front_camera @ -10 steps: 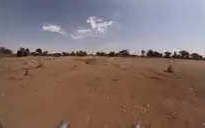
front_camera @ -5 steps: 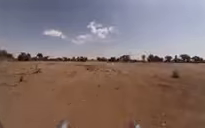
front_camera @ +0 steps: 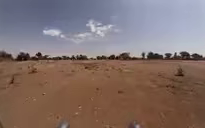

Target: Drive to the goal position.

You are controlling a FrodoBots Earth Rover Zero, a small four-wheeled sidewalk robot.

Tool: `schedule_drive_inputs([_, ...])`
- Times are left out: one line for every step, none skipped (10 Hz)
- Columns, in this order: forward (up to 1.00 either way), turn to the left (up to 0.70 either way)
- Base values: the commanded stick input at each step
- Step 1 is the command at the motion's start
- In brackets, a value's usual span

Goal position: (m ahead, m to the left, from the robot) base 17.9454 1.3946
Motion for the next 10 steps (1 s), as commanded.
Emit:
schedule_drive_inputs([0.7, 0.0])
schedule_drive_inputs([0.7, 0.0])
schedule_drive_inputs([0.7, 0.0])
schedule_drive_inputs([0.7, 0.0])
schedule_drive_inputs([0.7, 0.0])
schedule_drive_inputs([0.7, 0.0])
schedule_drive_inputs([0.7, 0.0])
schedule_drive_inputs([0.7, 0.0])
schedule_drive_inputs([0.7, 0.0])
schedule_drive_inputs([0.7, 0.0])
